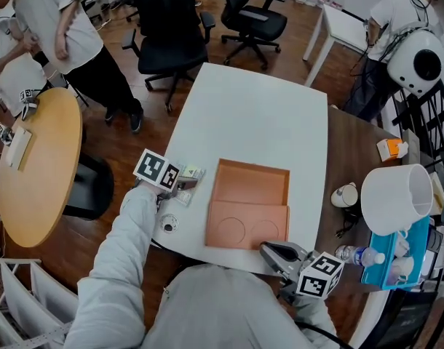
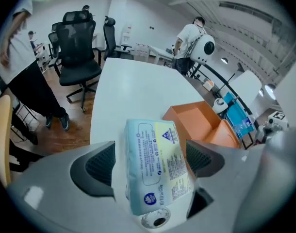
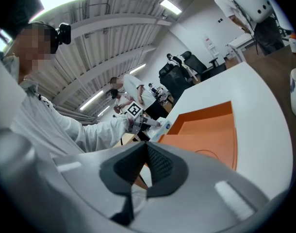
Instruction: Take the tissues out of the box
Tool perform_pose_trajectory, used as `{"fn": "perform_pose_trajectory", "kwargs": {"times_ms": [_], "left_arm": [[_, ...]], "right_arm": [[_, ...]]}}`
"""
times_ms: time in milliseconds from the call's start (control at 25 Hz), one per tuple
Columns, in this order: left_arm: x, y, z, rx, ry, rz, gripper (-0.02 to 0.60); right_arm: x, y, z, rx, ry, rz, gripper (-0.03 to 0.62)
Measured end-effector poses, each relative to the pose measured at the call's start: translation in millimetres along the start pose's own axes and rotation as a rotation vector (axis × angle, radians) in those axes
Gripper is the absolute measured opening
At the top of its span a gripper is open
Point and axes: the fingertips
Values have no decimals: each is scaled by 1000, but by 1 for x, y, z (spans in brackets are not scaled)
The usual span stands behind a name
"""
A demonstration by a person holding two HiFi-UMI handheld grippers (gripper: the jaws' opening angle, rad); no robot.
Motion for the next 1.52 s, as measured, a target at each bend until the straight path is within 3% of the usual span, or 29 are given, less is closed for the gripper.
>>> {"fn": "perform_pose_trajectory", "kwargs": {"times_ms": [200, 320, 400, 480, 600, 640, 760, 960, 1080, 1240, 1520], "left_arm": [[20, -21, -4, 1, 14, -78, 457], [52, -60, -25, -28, 115, -213, 444], [76, -97, -57, -84, 238, -319, 375], [92, -133, -98, -166, 355, -411, 252], [88, -163, -154, -338, 435, -459, 103], [80, -168, -169, -398, 438, -456, 14], [43, -171, -201, -543, 417, -412, 14], [-13, -146, -228, -644, 312, -353, 14], [-16, -139, -231, -661, 278, -362, 14], [-9, -141, -231, -645, 304, -375, 14], [-12, -149, -232, -618, 307, -399, 14]], "right_arm": [[-2, -2, -3, -5, 5, -4, 3], [4, -3, 0, 3, -3, -20, 3], [15, -4, 4, 21, -14, -42, 3], [29, -5, 11, 45, -36, -71, 3], [56, -7, 22, 66, -79, -120, 3], [63, -8, 25, 70, -93, -132, 3], [76, -9, 33, 77, -119, -153, 3], [77, -13, 33, 84, -102, -178, 3], [77, -16, 33, 79, -119, -183, 3], [74, -16, 36, 55, -170, -164, 3], [66, -11, 44, 92, -164, -149, 3]]}}
Point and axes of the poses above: the fingertips, and each gripper's own axes: y forward along the fingers, z to its left, x out of its top, and after that the axes turned 9 degrees about -z, right-handed
